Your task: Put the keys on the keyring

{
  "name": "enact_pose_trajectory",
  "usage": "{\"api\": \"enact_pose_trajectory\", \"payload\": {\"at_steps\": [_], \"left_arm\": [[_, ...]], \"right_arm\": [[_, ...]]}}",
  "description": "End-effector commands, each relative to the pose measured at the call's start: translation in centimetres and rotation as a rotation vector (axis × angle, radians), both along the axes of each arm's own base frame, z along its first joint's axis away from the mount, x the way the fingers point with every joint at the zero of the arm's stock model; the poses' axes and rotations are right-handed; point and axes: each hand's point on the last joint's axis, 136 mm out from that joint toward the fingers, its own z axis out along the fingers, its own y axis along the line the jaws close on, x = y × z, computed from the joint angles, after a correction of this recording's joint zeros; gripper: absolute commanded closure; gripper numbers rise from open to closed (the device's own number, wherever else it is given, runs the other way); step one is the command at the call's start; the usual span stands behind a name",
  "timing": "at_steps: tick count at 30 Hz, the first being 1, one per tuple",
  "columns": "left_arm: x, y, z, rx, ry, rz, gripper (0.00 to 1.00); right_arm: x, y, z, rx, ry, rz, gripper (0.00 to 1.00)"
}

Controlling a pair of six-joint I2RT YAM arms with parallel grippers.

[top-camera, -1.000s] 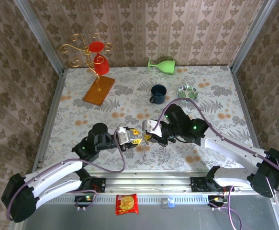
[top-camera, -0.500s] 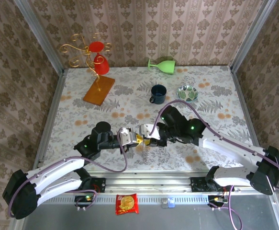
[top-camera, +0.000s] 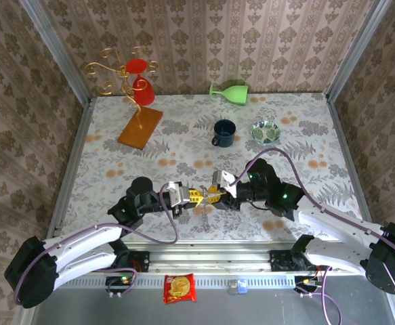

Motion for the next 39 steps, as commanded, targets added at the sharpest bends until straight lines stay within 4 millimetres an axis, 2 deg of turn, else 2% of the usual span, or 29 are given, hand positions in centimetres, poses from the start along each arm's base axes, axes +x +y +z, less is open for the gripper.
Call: {"api": "enact_pose_trajectory", "payload": {"at_steps": [1,7,13,14,15,16,20,23,29,36,39], "left_arm": [[-0.8,-0.2,1.5,-0.066,-0.024,-0.053,1.00],[-1.0,-0.3,1.7,-0.079,-0.020,-0.068,1.00],[-0.7,-0.3,1.7,-0.082,-0.019,-0.049,1.00],[-0.4,-0.3,1.7,-0.078,-0.015,-0.029,0.95],[-0.2,-0.2,1.6,-0.072,-0.013,-0.011,0.82],[-0.2,-0.1,1.5,-0.064,-0.014,-0.011,0.78],[0.6,0.1,0.9,0.017,-0.027,0.035,0.75],[0.6,0.1,0.4,0.078,-0.031,0.025,0.76],[0.7,-0.2,0.7,0.108,-0.046,0.007,0.82],[0.5,-0.5,0.7,0.132,-0.053,-0.022,1.00],[0.6,-0.4,0.7,0.121,-0.057,-0.009,1.00]], "right_arm": [[-0.1,0.7,1.5,0.075,0.001,0.021,0.71],[-0.1,1.0,1.7,0.086,0.008,0.040,0.82],[-0.3,1.1,1.5,0.066,0.024,0.056,1.00],[-0.4,1.0,1.5,0.056,0.018,0.060,1.00],[-0.4,0.9,1.4,0.037,0.016,0.063,1.00],[-0.4,0.8,1.4,0.020,0.007,0.064,1.00],[-0.7,0.1,0.6,-0.117,-0.029,0.092,1.00],[-0.9,-0.2,0.1,-0.205,-0.046,0.127,1.00],[-1.2,0.2,0.1,-0.288,-0.081,0.191,1.00],[-1.6,1.5,1.5,-0.223,-0.090,0.224,0.99],[-1.1,1.0,1.7,-0.181,-0.082,0.161,0.77]]}}
